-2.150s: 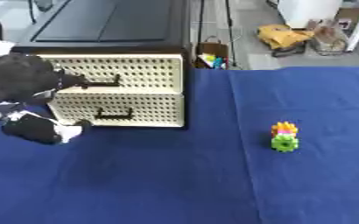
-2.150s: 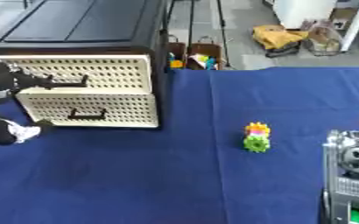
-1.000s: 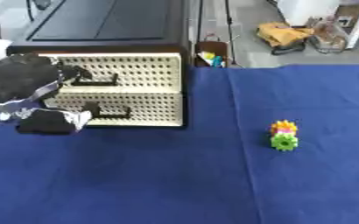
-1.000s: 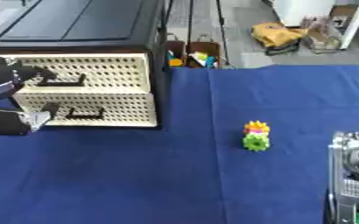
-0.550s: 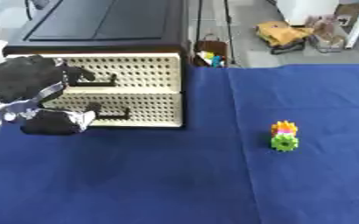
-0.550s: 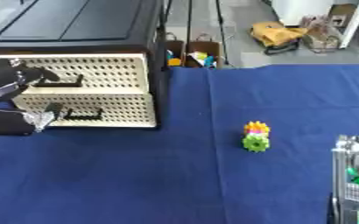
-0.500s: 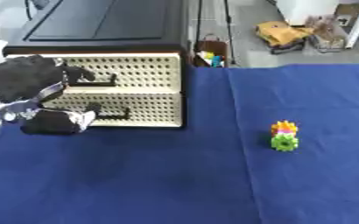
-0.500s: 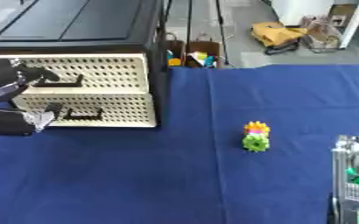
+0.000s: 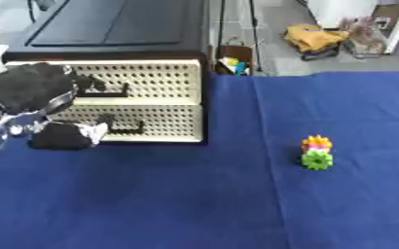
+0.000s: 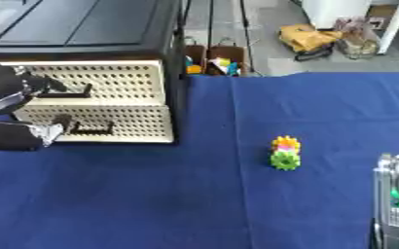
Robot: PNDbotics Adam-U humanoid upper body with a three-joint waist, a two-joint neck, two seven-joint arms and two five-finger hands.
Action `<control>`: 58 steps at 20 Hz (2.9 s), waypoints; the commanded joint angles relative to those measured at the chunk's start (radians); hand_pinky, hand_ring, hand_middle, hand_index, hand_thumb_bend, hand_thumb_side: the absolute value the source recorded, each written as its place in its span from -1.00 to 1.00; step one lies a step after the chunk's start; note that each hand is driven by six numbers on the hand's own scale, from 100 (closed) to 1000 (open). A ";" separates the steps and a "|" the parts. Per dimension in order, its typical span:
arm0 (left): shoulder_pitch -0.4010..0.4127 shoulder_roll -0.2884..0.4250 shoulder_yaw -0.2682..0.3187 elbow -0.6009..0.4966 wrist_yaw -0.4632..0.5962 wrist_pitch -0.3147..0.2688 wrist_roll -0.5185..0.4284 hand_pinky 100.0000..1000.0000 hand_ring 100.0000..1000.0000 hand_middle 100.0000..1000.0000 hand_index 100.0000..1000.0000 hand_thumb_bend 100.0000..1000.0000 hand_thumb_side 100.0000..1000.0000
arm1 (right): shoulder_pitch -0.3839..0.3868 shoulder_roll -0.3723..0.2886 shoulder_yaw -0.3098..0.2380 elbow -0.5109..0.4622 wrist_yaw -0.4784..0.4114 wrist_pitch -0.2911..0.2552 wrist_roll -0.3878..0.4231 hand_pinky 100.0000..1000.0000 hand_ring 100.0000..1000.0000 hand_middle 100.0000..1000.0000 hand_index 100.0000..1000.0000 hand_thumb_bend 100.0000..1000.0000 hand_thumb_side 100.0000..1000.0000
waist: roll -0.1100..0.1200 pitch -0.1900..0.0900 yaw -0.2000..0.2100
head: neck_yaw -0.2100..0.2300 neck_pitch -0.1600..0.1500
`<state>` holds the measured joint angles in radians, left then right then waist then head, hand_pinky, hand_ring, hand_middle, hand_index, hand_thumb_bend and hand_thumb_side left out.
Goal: Pick up objects from table and place into drawer.
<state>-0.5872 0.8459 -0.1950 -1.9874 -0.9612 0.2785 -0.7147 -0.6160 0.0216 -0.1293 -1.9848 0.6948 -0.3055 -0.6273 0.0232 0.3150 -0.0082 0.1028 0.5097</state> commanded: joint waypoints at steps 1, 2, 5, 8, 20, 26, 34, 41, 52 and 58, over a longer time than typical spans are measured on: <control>-0.020 0.033 0.008 -0.013 -0.014 0.013 -0.005 -1.00 -1.00 -0.97 0.74 -0.83 0.48 | -0.018 -0.015 0.003 -0.015 -0.007 0.002 0.002 0.25 -0.04 -0.15 0.46 -1.00 1.00 | 0.002 -0.015 -0.002 | 0.005 -0.014; -0.021 0.033 0.008 -0.013 -0.016 0.015 -0.007 -1.00 -1.00 -0.97 0.74 -0.83 0.48 | -0.018 -0.015 0.002 -0.015 -0.007 0.002 0.003 0.25 -0.04 -0.15 0.46 -1.00 1.00 | 0.002 -0.015 -0.002 | 0.005 -0.015; -0.023 0.032 0.008 -0.013 -0.020 0.021 -0.013 -1.00 -1.00 -0.97 0.76 -0.84 0.48 | -0.019 -0.015 0.003 -0.015 -0.008 0.002 0.004 0.25 -0.04 -0.15 0.46 -1.00 1.00 | 0.002 -0.013 -0.004 | 0.005 -0.019; -0.025 0.032 0.007 -0.013 -0.023 0.028 -0.023 -1.00 -1.00 -0.98 0.78 -0.84 0.48 | -0.021 -0.015 0.003 -0.015 -0.010 0.002 0.006 0.25 -0.04 -0.15 0.46 -1.00 1.00 | 0.001 -0.011 -0.006 | 0.007 -0.023; -0.030 0.027 0.008 -0.013 -0.032 0.062 -0.067 -1.00 -1.00 -0.99 0.78 -0.83 0.50 | -0.024 -0.020 0.002 -0.015 -0.019 0.005 0.009 0.26 -0.04 -0.16 0.45 -1.00 1.00 | 0.001 0.001 -0.015 | 0.014 -0.040; -0.029 0.024 0.005 -0.013 -0.038 0.076 -0.088 -1.00 -1.00 -1.00 0.76 -0.84 0.50 | -0.024 -0.023 0.000 -0.015 -0.024 0.007 0.008 0.26 -0.04 -0.16 0.45 -1.00 1.00 | 0.002 0.005 -0.018 | 0.017 -0.044; -0.028 0.019 0.004 0.004 -0.045 0.082 -0.110 -1.00 -1.00 -0.99 0.75 -0.86 0.49 | -0.024 -0.023 -0.001 -0.015 -0.028 0.007 0.007 0.26 -0.04 -0.17 0.45 -1.00 1.00 | 0.002 0.008 -0.023 | 0.022 -0.052; -0.032 0.012 -0.001 0.048 -0.032 0.087 -0.113 -1.00 -1.00 -1.00 0.73 -0.87 0.50 | -0.024 -0.025 -0.003 -0.015 -0.032 0.009 0.008 0.27 -0.04 -0.17 0.45 -1.00 1.00 | 0.002 0.012 -0.029 | 0.025 -0.057; -0.036 0.004 -0.002 0.085 -0.005 0.099 -0.089 -1.00 -1.00 -1.00 0.55 -0.96 0.51 | -0.025 -0.025 -0.005 -0.015 -0.035 0.011 0.007 0.27 -0.04 -0.17 0.46 -1.00 1.00 | 0.000 0.014 -0.030 | 0.026 -0.061; -0.037 0.001 -0.003 0.092 0.007 0.105 -0.079 -1.00 -1.00 -1.00 0.44 -1.00 0.48 | -0.024 -0.025 -0.006 -0.015 -0.036 0.016 0.002 0.28 -0.04 -0.18 0.45 -1.00 1.00 | 0.000 0.013 -0.030 | 0.026 -0.060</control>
<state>-0.6229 0.8351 -0.1997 -1.9035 -0.9640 0.3751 -0.7863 -0.6247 0.0117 -0.1339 -1.9848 0.6656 -0.2919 -0.6234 0.0232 0.3446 -0.0378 0.1278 0.4633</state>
